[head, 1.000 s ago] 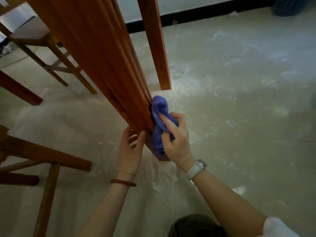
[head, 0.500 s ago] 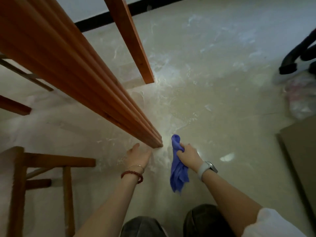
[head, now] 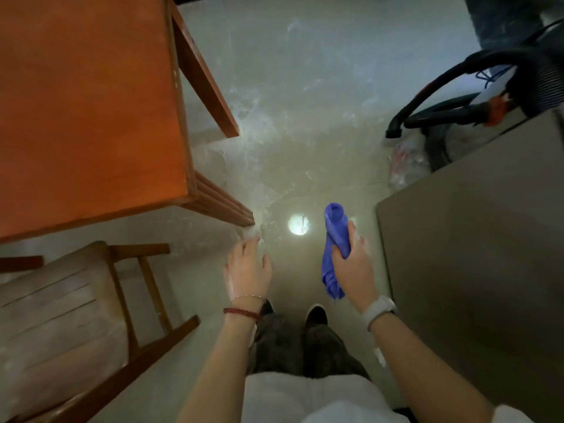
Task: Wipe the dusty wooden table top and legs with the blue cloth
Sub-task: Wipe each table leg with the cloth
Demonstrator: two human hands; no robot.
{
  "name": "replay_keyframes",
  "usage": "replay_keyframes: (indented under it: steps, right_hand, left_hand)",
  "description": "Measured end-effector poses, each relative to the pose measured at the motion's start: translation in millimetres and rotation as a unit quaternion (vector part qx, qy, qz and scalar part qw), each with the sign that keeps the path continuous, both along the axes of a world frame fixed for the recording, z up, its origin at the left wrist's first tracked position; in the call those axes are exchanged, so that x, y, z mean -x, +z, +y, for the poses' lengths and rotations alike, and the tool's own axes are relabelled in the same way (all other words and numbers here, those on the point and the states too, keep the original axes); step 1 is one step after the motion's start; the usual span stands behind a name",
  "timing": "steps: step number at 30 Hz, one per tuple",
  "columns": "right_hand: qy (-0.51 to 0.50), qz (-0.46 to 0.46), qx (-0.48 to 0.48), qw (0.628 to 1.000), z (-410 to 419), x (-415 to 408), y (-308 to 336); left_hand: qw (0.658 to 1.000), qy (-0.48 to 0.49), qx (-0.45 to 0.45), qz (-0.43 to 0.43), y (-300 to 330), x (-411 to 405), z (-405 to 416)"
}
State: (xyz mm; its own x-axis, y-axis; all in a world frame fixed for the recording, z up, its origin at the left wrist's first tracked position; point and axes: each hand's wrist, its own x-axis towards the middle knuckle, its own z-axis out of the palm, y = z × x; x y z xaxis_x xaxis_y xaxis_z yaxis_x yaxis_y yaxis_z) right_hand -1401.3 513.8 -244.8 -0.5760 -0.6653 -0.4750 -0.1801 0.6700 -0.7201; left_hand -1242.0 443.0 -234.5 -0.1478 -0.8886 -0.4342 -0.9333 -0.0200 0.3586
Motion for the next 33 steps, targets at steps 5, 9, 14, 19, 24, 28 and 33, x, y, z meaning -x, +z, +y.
replay_keyframes:
  steps: [5,9,14,19,24,28,33]
  right_hand:
    - [-0.011,0.004,-0.027,1.000,0,31,72]
    - [-0.006,0.022,-0.020,1.000,-42,53,97]
    - [0.054,0.054,-0.015,0.997,-138,95,109]
    - [0.186,0.136,-0.019,0.973,-253,142,123]
    - [0.301,0.145,-0.013,0.942,-347,165,134]
    - [0.406,0.129,-0.009,0.905,-412,173,125]
    - [0.606,0.098,0.004,0.790,-486,174,110]
  left_hand:
    - [0.998,0.056,-0.013,0.020,56,6,-17]
    - [0.996,0.065,-0.012,0.065,73,41,-51]
    - [0.989,0.065,-0.057,0.120,68,113,-131]
    - [0.994,0.049,-0.030,0.090,86,151,-228]
    - [0.992,0.095,-0.045,0.074,98,161,-288]
    - [0.972,0.216,-0.060,0.071,97,164,-307]
    - [0.867,0.485,-0.058,0.100,76,175,-323]
